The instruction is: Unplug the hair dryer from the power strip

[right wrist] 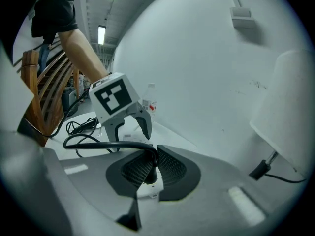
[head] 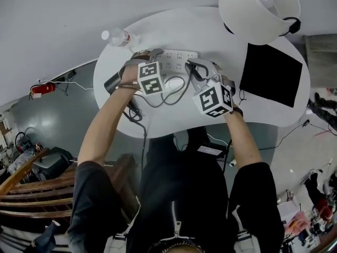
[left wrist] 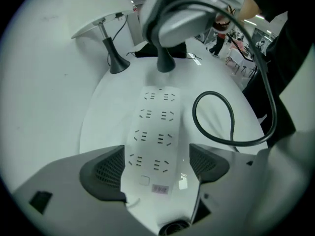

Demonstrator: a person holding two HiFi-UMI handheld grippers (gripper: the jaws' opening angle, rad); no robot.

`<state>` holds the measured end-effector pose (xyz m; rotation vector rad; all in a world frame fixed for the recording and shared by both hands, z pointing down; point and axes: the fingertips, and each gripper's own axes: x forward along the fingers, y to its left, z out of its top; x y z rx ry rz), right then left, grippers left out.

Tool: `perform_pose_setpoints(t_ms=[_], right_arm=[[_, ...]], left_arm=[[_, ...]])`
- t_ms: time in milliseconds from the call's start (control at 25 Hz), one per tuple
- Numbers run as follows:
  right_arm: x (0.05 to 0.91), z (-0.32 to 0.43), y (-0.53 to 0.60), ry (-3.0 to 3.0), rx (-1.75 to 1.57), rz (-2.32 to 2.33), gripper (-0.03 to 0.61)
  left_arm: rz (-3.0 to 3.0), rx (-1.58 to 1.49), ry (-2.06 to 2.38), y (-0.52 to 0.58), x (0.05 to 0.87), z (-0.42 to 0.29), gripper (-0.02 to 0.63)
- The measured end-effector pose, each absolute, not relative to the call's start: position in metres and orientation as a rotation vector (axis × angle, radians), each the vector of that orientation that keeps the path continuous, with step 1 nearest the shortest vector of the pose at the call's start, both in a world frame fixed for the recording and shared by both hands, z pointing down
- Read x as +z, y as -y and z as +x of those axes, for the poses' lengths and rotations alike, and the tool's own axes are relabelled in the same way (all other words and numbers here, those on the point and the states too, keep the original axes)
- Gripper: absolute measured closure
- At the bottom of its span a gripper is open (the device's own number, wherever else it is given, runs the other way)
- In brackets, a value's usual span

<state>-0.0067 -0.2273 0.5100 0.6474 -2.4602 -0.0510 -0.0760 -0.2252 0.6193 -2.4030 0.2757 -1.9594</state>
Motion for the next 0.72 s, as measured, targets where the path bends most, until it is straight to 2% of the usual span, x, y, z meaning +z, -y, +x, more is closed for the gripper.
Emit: perform_pose_setpoints(t_ms=[480,600,720], right_arm=[[0.585,0.011,0.169,2.199,-0.083,0.417,0.545],[0.595,0.01,0.156,2.189,-0.08,0.399,0.543],[0.601,0.009,0.15,2.196,-0.062,0.405,0.543]], left_arm=[[-2.729,-1.673,-0.878,0.191,0.566,-0.092,0.218],[-2.745,-1.632,-1.0,0.178,0.559,-0.098,0.3],[-2.745,-1.56,-1.126,0.17,0.547,-0.104,0.484]])
